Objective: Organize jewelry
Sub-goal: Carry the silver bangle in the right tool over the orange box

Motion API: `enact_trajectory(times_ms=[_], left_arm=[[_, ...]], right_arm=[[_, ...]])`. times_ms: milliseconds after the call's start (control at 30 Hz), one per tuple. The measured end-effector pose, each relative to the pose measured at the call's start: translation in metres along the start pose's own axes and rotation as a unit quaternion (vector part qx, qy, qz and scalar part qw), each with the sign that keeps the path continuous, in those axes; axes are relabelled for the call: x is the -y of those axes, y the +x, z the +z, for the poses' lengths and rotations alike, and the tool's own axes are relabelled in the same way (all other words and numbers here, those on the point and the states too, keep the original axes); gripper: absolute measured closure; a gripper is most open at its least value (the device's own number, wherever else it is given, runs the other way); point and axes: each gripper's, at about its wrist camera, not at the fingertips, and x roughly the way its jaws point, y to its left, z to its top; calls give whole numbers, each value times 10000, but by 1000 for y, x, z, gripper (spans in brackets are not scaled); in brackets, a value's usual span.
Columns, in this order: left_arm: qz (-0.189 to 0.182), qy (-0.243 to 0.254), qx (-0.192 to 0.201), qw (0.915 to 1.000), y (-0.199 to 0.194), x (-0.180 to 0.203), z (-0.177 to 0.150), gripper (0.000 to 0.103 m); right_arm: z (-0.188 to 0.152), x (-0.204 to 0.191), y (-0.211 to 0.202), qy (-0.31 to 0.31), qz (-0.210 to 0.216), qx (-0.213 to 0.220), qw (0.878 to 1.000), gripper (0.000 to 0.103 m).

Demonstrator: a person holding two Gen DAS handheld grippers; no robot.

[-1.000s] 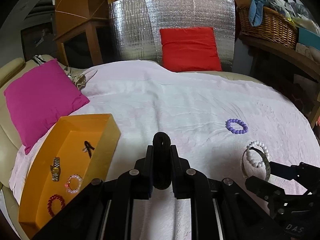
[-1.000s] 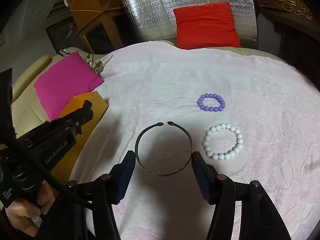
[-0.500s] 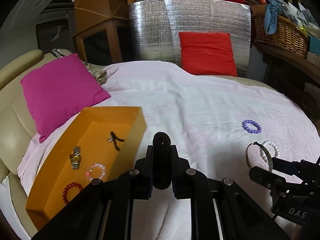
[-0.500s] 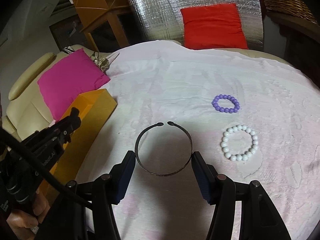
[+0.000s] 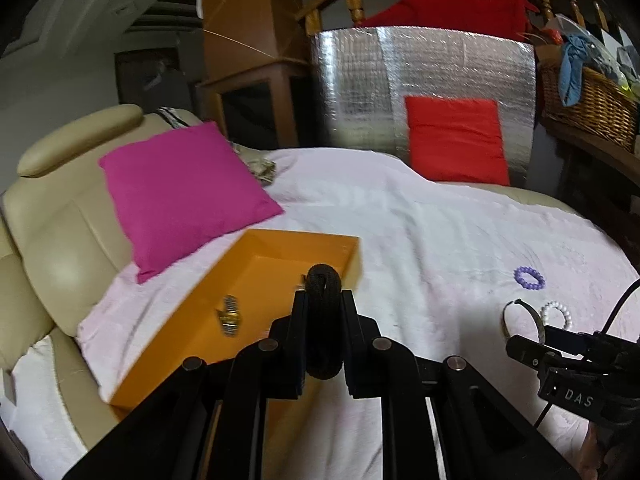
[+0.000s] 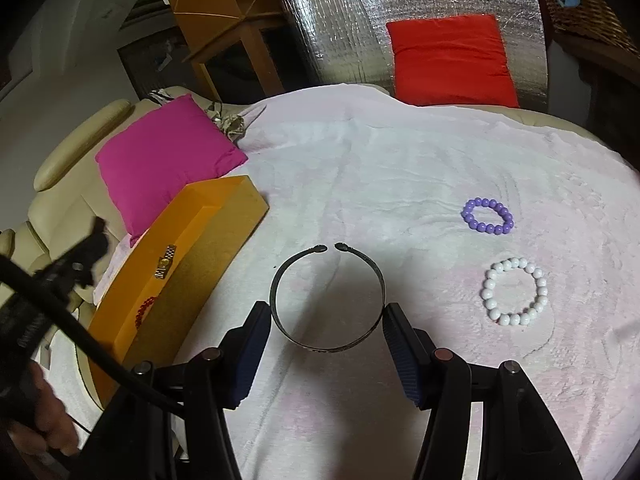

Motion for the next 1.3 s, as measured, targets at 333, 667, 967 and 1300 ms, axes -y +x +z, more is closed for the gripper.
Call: enact_trajectory(times_ms=[333, 667, 967, 1300], left_arm=[[434, -224, 113, 9987, -35, -60, -3, 87], [745, -445, 32, 9962, -50, -115, -22, 87], [954, -693, -152, 9929, -43, -153, -41, 87], [1068, -799, -387, 9903, -18, -170, -53, 87]], right_arm=[[-6, -41, -21, -197, 308, 267, 9990, 42], [-14, -132, -40, -674, 919, 304, 9930, 42], [-22, -198, -34, -1162, 1293, 147, 9847, 42], [-27, -228, -4, -1502, 1388, -173, 9787, 42]])
